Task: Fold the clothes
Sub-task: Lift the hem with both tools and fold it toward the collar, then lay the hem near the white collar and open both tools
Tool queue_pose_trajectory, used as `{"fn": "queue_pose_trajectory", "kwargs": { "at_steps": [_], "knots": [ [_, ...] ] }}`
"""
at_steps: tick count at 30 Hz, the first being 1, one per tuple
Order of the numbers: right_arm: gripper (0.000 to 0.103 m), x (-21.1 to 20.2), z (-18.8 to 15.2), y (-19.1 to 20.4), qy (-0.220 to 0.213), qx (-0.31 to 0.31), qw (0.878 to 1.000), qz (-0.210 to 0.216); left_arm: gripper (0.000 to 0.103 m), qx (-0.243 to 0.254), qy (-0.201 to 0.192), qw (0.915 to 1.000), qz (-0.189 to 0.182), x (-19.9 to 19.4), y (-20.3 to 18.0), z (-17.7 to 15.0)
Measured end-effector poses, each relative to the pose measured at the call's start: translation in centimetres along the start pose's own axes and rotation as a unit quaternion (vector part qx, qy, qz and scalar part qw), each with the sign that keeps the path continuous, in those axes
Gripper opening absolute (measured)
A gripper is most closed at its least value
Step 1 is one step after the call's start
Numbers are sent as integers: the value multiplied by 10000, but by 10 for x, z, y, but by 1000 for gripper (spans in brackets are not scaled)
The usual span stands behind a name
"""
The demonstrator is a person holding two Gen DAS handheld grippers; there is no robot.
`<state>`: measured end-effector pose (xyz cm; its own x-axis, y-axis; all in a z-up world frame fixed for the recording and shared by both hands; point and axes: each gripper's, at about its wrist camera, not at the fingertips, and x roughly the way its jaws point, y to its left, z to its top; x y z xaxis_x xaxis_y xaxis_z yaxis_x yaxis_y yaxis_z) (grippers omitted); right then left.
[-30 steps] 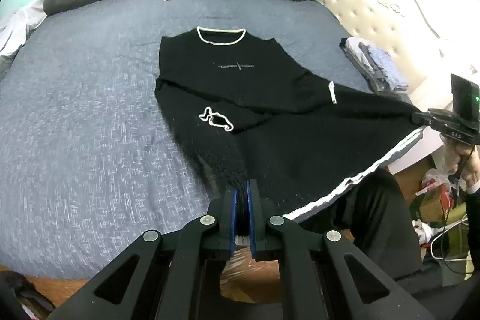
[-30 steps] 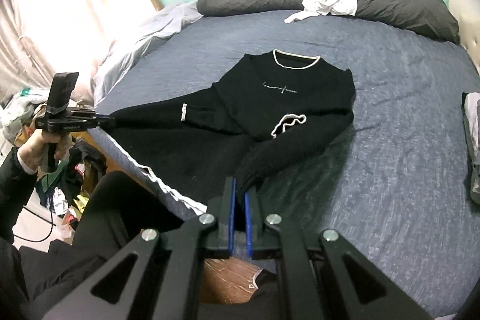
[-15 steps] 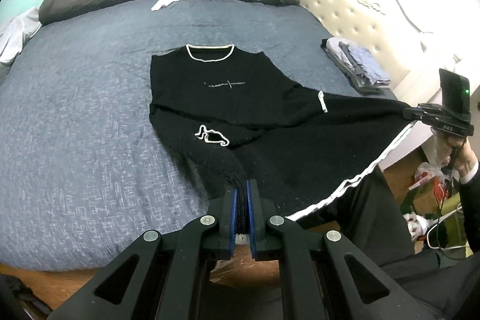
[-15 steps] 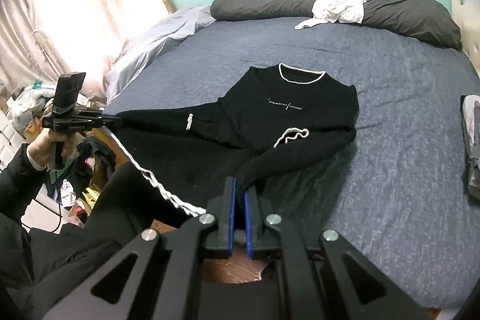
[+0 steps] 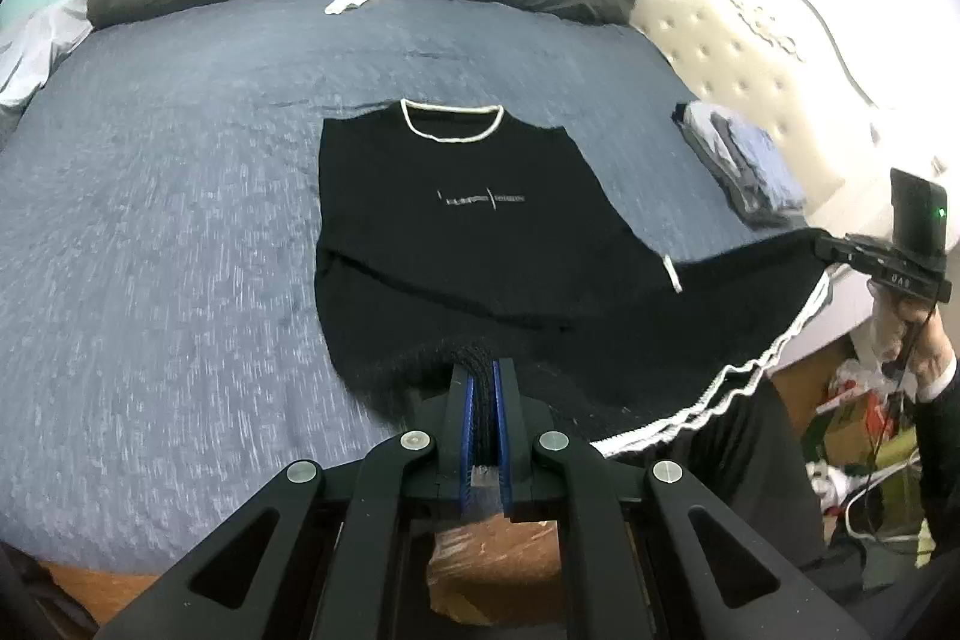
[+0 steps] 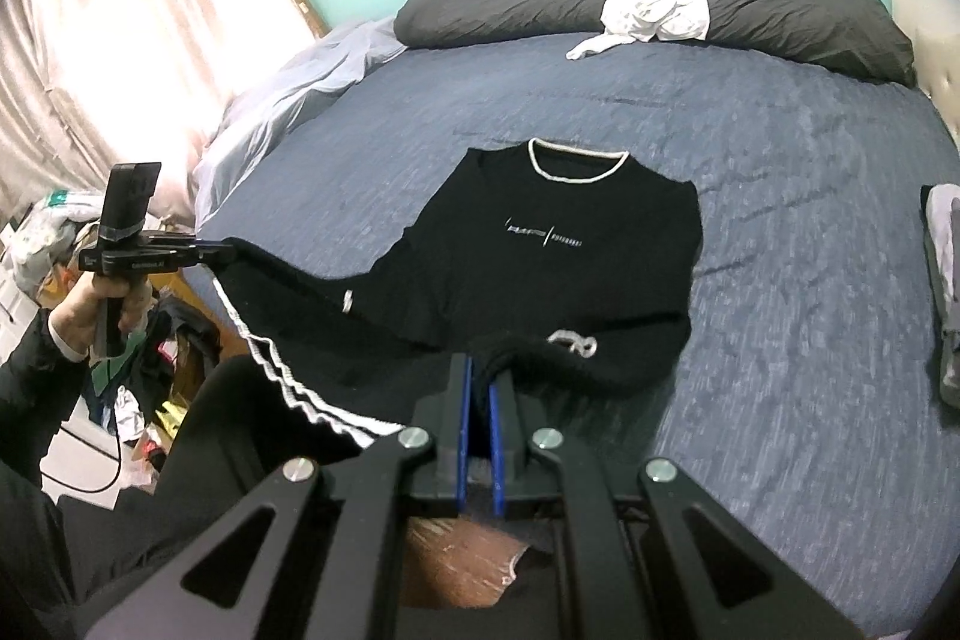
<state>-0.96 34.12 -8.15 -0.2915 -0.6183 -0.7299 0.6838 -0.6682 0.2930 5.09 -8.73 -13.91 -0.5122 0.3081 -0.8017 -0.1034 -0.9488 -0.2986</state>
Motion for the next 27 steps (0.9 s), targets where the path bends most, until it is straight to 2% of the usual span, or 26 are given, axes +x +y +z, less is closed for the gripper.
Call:
{"fn": "queue_pose_trajectory", "kwargs": {
  "at_steps": [11, 19, 27],
  "knots": [
    [5, 26, 56, -42, -57, 321, 9995, -28, 7, -280, -34, 9995, 110, 35, 35, 65],
    [5, 63, 96, -90, 25, 714, 9974, -67, 7, -564, 32, 9984, 55, 74, 65, 114],
    [5, 111, 138, -138, 190, 1051, 9942, -125, 7, -878, 257, 9958, 23, 129, 102, 167]
  ]
}}
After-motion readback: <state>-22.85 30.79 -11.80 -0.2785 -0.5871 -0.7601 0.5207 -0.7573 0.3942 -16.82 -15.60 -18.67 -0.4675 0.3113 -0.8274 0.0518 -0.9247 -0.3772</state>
